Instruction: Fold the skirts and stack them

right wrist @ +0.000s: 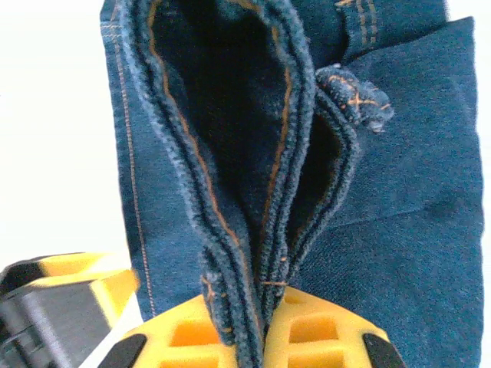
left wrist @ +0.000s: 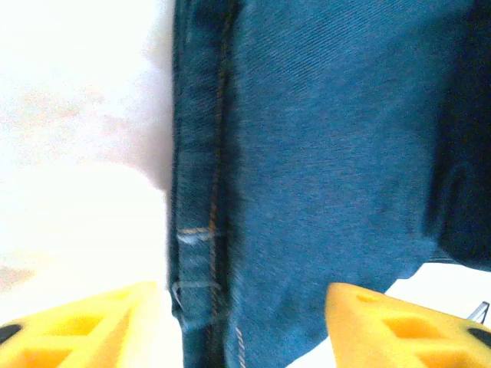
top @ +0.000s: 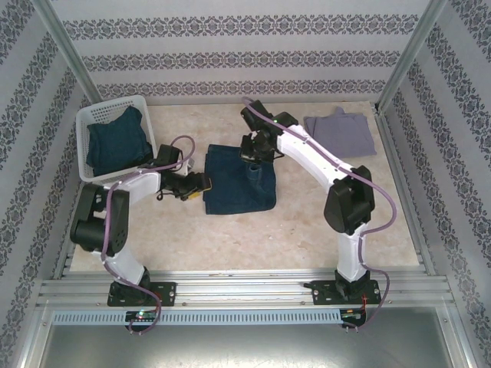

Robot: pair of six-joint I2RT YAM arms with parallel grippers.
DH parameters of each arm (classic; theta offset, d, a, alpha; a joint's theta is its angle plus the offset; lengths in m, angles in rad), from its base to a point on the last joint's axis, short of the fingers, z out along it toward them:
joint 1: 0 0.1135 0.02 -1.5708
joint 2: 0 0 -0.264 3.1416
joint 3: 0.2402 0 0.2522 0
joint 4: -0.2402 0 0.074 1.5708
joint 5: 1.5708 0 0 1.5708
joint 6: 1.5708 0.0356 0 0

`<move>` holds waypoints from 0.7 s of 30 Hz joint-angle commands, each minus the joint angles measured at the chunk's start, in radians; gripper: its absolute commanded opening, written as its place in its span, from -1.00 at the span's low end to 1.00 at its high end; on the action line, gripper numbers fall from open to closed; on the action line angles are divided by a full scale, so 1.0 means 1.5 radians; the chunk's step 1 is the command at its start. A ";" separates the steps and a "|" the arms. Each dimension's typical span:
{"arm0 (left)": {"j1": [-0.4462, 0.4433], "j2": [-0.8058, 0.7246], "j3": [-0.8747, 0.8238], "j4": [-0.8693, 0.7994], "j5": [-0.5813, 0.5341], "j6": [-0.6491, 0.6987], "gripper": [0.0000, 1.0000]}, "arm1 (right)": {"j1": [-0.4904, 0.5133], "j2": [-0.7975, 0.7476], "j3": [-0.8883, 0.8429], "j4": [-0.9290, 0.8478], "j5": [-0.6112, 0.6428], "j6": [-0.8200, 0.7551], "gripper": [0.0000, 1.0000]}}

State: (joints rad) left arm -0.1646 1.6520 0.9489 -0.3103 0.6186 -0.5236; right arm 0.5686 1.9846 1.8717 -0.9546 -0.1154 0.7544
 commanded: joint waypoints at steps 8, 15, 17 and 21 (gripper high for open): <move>-0.005 0.066 0.059 -0.017 -0.030 -0.013 -0.18 | 0.034 0.018 -0.073 0.137 -0.067 0.073 -0.99; -0.005 0.106 0.054 0.018 -0.021 -0.041 -0.30 | 0.062 0.100 -0.031 0.184 -0.063 0.104 -0.81; -0.005 0.107 0.054 0.012 -0.036 -0.043 -0.30 | 0.073 0.117 -0.018 0.187 -0.071 0.108 -0.72; 0.007 0.098 0.060 -0.023 -0.071 -0.049 -0.28 | 0.089 0.135 -0.001 0.207 -0.110 0.122 -0.36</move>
State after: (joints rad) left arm -0.1635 1.8080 1.0351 -0.3237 0.5549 -0.5770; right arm 0.6762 2.1860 1.8183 -0.6987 -0.2173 0.9051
